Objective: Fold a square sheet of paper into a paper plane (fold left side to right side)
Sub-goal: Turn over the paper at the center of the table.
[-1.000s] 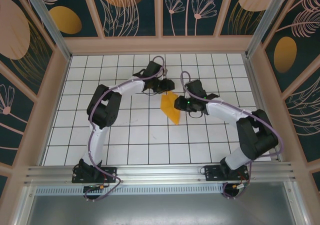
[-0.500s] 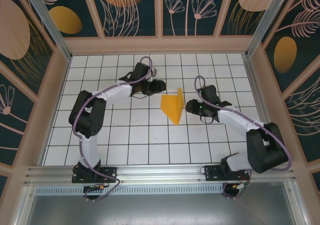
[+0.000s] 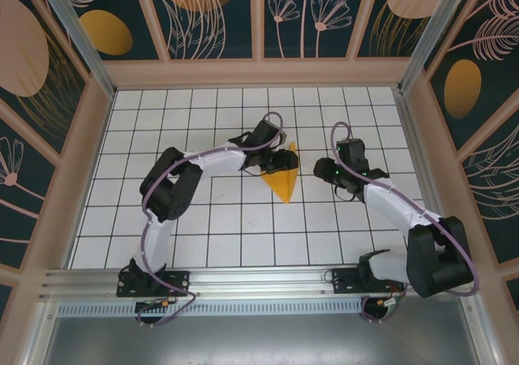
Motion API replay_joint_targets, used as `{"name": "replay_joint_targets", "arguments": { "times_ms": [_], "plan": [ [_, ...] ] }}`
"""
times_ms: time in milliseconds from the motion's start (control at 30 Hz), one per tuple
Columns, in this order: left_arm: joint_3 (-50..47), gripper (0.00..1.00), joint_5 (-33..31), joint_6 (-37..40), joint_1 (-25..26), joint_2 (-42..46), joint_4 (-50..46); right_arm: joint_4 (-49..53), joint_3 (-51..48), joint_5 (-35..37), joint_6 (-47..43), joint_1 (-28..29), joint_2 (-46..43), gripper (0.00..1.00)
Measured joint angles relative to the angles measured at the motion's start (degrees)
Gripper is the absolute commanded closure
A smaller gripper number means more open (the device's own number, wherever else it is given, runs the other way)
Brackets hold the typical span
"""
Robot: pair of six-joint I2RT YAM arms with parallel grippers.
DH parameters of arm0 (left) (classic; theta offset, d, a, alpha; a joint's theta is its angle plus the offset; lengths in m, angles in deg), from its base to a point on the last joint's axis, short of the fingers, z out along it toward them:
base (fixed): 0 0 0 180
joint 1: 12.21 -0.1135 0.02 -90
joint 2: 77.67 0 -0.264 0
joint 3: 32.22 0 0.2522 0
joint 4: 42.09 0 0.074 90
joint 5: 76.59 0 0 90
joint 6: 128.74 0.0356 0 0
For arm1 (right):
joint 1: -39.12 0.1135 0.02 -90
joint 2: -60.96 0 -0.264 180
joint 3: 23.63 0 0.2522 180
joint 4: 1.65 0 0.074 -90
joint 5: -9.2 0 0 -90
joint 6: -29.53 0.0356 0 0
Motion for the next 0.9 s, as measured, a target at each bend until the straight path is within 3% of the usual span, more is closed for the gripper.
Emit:
{"name": "replay_joint_targets", "arguments": {
  "times_ms": [333, 533, 667, 833, 900],
  "plan": [
    [3.43, 0.83, -2.78, 1.03, 0.31, -3.10, -2.97, -1.77, -2.95, -3.19, 0.02, -1.90, -0.57, 0.51],
    [3.15, 0.88, -2.71, 1.81, -0.07, -1.92, -2.75, -6.91, -6.80, -13.40, 0.79, -5.64, -2.89, 0.42],
    [0.07, 0.88, -1.64, 1.99, -1.49, 3.82, -1.73, -12.15, -8.20, -22.16, 1.90, -8.72, -4.87, 0.32],
    [-3.48, 0.87, 0.48, 1.99, -5.07, 14.36, 1.68, -21.99, -10.56, -34.53, 6.08, -12.24, -5.99, 0.04],
    [-4.22, 0.86, 1.73, 1.97, -6.51, 18.03, 3.80, -26.73, -11.28, -39.15, 8.61, -12.35, -5.97, 0.01]
  ]
}}
